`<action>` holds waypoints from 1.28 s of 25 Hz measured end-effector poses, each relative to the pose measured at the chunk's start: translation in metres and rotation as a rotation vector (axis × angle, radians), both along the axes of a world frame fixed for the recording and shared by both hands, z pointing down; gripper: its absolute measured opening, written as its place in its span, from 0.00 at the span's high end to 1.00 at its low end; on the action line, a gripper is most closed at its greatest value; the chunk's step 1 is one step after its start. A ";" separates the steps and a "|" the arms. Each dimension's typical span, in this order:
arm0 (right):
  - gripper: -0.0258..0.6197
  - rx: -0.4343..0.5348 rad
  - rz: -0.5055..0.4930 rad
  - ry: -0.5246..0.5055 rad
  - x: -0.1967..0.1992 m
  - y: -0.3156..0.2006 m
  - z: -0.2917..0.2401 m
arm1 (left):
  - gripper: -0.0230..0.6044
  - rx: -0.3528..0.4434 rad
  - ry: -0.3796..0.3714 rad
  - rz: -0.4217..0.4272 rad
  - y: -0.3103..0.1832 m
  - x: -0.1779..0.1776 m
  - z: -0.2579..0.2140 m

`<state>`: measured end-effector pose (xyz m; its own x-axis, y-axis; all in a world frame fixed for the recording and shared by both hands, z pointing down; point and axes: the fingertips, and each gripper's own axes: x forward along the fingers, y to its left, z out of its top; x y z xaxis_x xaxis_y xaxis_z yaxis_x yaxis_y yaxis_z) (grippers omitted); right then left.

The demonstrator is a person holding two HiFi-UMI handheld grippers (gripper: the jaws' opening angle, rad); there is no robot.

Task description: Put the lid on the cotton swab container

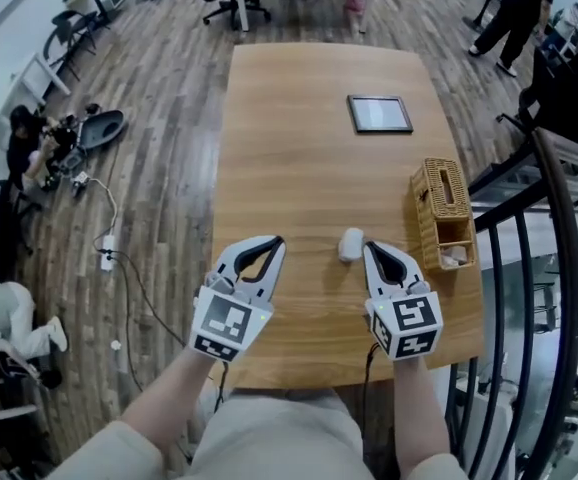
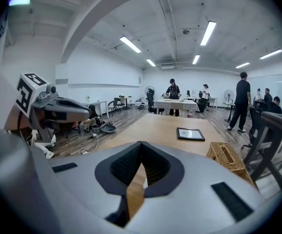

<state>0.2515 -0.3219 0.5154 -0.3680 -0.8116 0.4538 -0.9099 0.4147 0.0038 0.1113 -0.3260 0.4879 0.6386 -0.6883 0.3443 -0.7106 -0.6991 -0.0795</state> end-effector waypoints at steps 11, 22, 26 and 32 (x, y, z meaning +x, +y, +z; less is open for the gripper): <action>0.92 0.146 0.043 -0.085 -0.005 0.083 -0.108 | 0.93 0.116 0.056 0.044 0.052 -0.008 -0.092; 0.92 0.191 0.035 -0.085 -0.025 0.150 -0.151 | 0.93 0.172 0.075 0.083 0.104 -0.024 -0.132; 0.92 0.179 0.046 -0.083 -0.027 0.166 -0.153 | 0.93 0.175 0.090 0.055 0.115 -0.036 -0.138; 0.92 0.206 0.091 -0.008 -0.009 0.166 -0.155 | 0.93 0.177 0.080 0.048 0.117 -0.036 -0.140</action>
